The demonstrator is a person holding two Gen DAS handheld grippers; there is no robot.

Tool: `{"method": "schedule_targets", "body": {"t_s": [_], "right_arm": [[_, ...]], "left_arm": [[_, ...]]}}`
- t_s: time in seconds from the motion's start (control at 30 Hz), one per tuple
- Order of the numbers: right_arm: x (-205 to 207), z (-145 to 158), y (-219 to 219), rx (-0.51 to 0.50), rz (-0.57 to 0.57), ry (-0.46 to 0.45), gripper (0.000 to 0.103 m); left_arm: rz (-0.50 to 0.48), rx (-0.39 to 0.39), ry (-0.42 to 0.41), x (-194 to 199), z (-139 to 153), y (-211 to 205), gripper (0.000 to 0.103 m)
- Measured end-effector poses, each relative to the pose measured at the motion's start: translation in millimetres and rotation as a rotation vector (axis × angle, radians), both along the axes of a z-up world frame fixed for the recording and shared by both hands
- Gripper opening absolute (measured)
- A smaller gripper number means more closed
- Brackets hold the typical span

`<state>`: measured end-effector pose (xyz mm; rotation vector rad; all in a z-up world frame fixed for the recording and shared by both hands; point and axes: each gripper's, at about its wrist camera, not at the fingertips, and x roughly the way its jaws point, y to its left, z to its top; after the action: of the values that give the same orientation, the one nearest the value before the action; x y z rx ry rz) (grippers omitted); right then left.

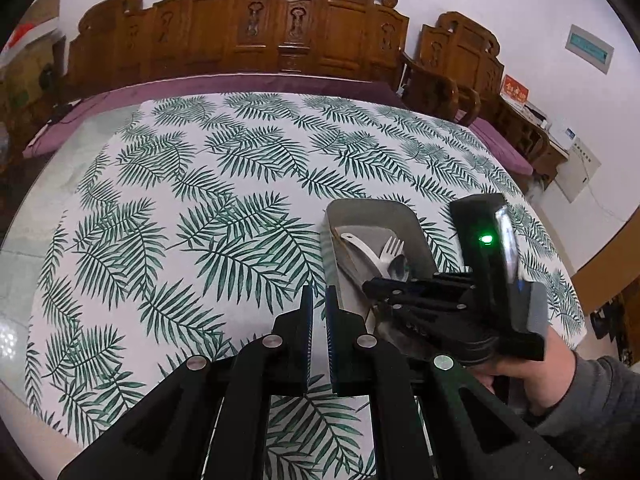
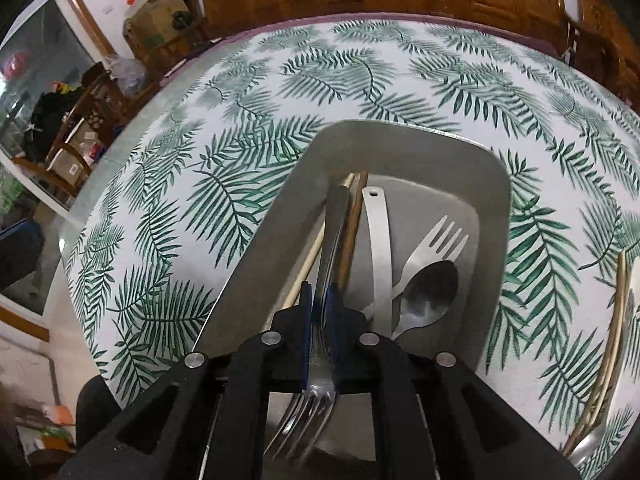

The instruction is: Organize utensils

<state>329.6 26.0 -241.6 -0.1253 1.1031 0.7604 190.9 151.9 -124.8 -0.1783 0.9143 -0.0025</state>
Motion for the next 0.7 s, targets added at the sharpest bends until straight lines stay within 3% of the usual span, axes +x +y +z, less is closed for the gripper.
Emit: {"method": "schedule_targets", "body": {"t_s": [0.37, 0.63, 0.7], "right_arm": [[-6.6, 49.5, -57.2, 0.080, -0.003, -0.102, 0.009], [-15.5, 73.2, -142.2, 0.049, -0.063, -0.200, 0.009], [-15.6, 71.8, -164.7, 0.024, -0.087, -0.216, 0.009]], "left_arm": [[-0.030, -0.005, -0.010, 5.0, 3.9, -34.6, 0.006], [-0.099, -0.020, -0.017, 17.6, 1.2, -80.2, 0.017], [-0.117, -0.023, -0.021, 21.6, 0.4, -92.0, 0.024]]}}
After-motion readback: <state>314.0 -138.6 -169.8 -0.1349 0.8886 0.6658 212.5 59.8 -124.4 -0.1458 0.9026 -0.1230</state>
